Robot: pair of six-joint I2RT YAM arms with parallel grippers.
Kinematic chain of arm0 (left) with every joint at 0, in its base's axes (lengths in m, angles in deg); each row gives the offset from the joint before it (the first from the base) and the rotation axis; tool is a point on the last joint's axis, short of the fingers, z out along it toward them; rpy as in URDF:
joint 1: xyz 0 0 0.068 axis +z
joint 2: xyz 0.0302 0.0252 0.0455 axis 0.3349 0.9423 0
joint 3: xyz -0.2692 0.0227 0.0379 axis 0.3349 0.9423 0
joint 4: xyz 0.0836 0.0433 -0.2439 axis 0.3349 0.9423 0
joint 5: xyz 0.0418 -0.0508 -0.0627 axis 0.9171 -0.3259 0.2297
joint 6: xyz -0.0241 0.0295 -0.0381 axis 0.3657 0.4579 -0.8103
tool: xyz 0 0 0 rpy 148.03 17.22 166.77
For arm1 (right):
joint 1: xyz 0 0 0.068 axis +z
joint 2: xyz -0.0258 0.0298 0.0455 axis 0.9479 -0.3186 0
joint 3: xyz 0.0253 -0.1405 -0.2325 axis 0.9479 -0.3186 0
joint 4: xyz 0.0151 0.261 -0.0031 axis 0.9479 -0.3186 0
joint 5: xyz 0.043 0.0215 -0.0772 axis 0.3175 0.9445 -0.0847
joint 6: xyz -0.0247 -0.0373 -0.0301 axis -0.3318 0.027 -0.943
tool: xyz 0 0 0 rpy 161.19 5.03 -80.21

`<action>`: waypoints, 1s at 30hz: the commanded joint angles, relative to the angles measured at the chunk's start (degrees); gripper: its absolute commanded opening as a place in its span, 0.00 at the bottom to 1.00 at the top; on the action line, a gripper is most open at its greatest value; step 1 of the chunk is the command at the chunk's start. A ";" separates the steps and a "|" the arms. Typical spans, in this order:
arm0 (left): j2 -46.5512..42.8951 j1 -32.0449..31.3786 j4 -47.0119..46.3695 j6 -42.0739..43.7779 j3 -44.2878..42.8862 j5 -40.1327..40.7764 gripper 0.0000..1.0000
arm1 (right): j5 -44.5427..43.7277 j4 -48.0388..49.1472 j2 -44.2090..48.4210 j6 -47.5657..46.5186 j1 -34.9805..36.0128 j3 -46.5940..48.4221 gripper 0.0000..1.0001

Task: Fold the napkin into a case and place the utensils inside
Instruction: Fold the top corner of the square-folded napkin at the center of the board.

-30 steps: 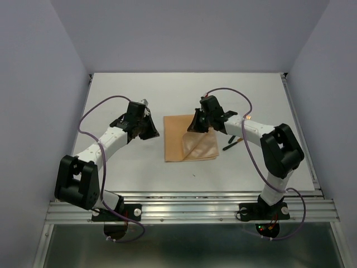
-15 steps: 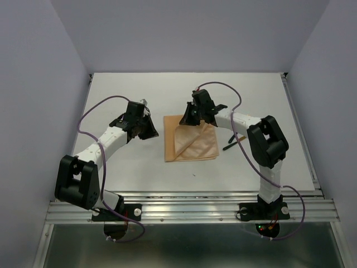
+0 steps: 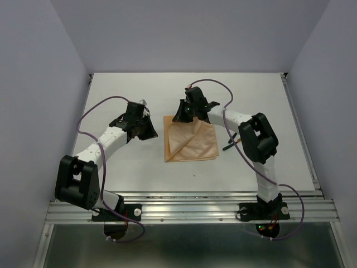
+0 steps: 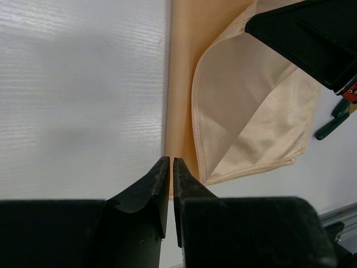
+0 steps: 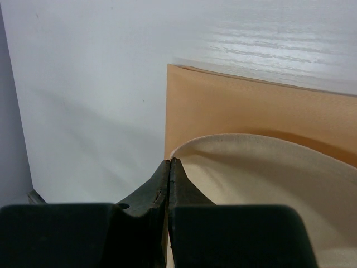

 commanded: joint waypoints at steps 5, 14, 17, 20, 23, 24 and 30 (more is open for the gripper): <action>-2.82 0.50 0.19 0.22 -0.67 0.46 0.19 | 1.12 0.77 -2.98 -1.09 1.31 6.15 0.01; -3.08 0.59 0.19 0.22 -0.23 0.37 0.19 | -0.29 0.42 -4.21 -1.27 1.31 7.21 0.01; -3.08 0.59 0.28 0.22 -0.23 0.29 0.19 | -0.99 0.42 -4.65 -0.74 1.31 7.56 0.01; -3.17 0.59 0.36 0.22 -0.23 0.29 0.19 | -2.48 0.51 -4.65 -0.04 1.31 7.47 0.01; -3.08 0.68 0.36 0.22 -0.23 0.28 0.19 | -3.71 0.86 -4.83 0.49 1.31 7.56 0.01; -3.08 0.68 0.36 0.22 -0.23 0.20 0.19 | -3.80 0.95 -5.00 0.58 1.31 7.82 0.01; -3.25 0.68 0.54 0.30 -0.23 0.29 0.19 | -4.51 0.95 -5.88 0.84 1.31 8.44 0.01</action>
